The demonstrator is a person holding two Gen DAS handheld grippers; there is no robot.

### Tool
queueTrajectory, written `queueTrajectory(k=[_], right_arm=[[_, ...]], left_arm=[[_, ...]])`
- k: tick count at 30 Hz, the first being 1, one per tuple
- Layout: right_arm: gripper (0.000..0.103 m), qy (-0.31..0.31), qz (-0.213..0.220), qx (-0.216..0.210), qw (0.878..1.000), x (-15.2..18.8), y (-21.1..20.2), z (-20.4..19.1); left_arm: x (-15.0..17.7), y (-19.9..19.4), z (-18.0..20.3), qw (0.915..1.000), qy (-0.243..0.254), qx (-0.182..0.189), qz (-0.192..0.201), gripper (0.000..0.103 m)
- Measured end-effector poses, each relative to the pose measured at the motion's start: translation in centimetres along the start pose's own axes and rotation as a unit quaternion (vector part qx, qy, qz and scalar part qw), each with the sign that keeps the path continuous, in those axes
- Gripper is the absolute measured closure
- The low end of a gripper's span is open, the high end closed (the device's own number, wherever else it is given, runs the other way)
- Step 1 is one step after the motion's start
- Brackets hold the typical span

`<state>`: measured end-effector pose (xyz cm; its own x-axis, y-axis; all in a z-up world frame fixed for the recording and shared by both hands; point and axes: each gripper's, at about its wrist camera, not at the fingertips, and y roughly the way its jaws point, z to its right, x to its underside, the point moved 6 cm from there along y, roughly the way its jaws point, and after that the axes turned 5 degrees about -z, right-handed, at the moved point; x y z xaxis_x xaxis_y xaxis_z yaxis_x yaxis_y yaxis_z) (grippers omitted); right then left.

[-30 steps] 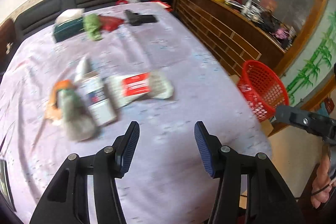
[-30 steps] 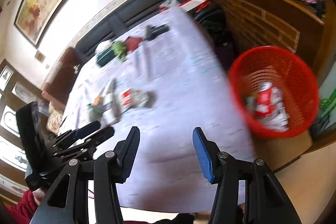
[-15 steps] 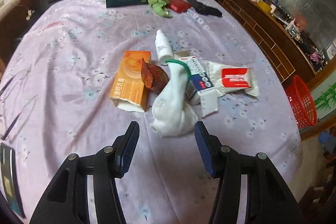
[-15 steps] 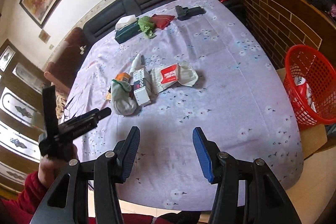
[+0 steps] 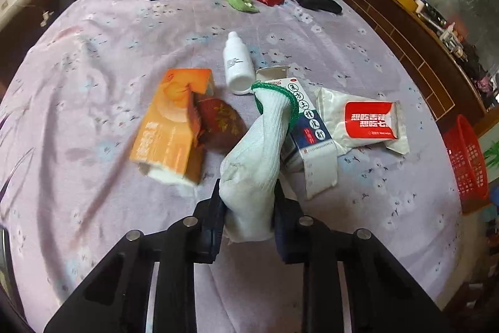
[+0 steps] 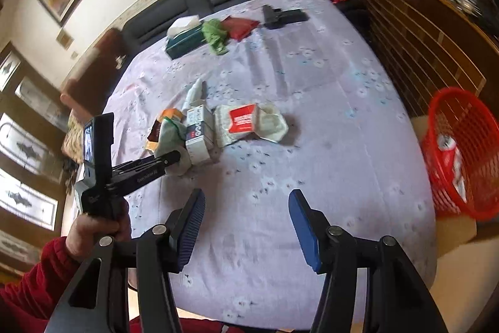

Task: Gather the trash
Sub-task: 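Return to the table and grasp the white sock with the left tool, then grasp the white medicine box with the right tool while the left tool holds the sock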

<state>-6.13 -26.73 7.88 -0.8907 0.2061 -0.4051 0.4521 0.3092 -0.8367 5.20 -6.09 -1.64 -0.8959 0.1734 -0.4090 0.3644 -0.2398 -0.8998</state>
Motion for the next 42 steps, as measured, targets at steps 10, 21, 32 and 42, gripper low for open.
queueTrajectory(k=[10,21,32,42], right_arm=[[0.043,-0.076,-0.051,-0.032,0.995,-4.7,7.7,-5.0],[0.044,-0.118,-0.095,0.006,0.988,-8.0,17.7,-10.3],[0.066,-0.1,-0.078,0.009,0.992,-5.9,15.8,-9.8],[0.065,-0.022,-0.044,0.023,0.999,1.4,8.2,-4.9]], left_arm=[[4.9,-5.8,-2.5,0.9986,-0.046,-0.008,0.024,0.078],[8.1,-8.1,-5.5,0.9966,-0.07,-0.033,0.028,0.078],[7.0,-7.6,-4.5,0.9989,-0.031,-0.01,0.034,0.078],[5.2,-6.2,2.0,0.9971,0.055,0.044,0.03,0.078]])
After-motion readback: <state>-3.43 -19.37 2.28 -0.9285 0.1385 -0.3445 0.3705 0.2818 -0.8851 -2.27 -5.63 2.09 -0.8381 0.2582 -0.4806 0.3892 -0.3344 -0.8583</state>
